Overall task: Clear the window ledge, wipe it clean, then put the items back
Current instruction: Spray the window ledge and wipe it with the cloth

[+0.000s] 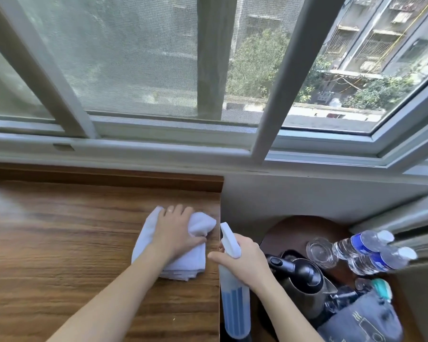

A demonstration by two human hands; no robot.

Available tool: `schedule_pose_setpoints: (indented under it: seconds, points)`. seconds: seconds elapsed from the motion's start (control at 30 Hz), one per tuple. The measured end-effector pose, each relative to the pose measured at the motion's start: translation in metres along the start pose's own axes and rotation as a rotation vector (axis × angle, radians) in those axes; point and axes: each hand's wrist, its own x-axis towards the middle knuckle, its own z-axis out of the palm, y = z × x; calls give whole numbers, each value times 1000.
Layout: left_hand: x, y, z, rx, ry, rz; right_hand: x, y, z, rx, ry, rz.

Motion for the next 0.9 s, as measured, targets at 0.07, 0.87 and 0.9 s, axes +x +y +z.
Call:
schedule_pose_setpoints:
  seconds: [0.07, 0.87, 0.9]
  points:
    - [-21, 1, 7, -22, 40, 44, 2, -1, -1, 11, -4, 18]
    - [65, 3, -1, -65, 18, -148, 0, -6, -8, 17, 25, -39]
    - [63, 3, 1, -64, 33, -123, 0, -6, -8, 17, 25, -42]
